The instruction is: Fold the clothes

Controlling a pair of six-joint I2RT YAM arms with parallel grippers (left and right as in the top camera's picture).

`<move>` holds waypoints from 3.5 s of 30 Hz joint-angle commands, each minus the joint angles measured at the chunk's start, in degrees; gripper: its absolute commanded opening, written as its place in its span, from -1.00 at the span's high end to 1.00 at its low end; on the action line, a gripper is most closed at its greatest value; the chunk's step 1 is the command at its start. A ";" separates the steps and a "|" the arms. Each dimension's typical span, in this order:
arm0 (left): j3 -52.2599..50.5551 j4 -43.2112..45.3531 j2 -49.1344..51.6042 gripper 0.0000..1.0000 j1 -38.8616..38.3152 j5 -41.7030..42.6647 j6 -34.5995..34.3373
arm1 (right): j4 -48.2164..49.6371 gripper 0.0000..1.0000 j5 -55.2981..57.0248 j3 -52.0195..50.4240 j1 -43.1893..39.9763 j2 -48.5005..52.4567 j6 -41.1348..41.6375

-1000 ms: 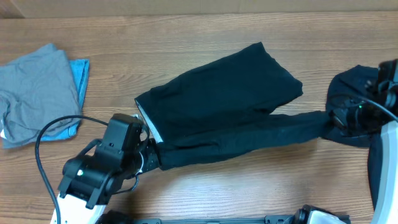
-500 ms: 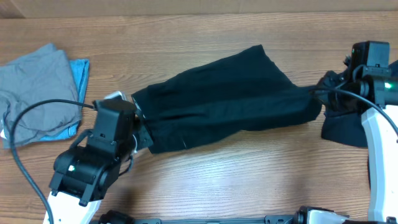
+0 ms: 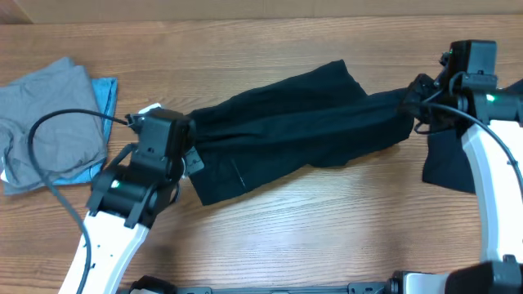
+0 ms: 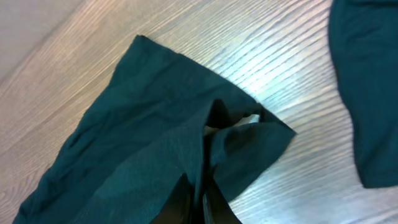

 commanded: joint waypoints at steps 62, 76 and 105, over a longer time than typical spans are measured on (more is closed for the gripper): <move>20.52 4.20 26.34 -0.72 8.04 -2.58 9.92 | 36.79 -1.00 1.73 2.32 11.02 18.73 -3.04; 15.67 -1.97 30.93 0.92 5.64 37.94 16.79 | 4.26 0.92 -12.83 2.32 10.97 17.55 -7.93; 12.44 9.18 52.59 0.92 -1.31 36.50 17.57 | 13.75 0.92 -20.87 -12.39 13.70 17.94 -14.23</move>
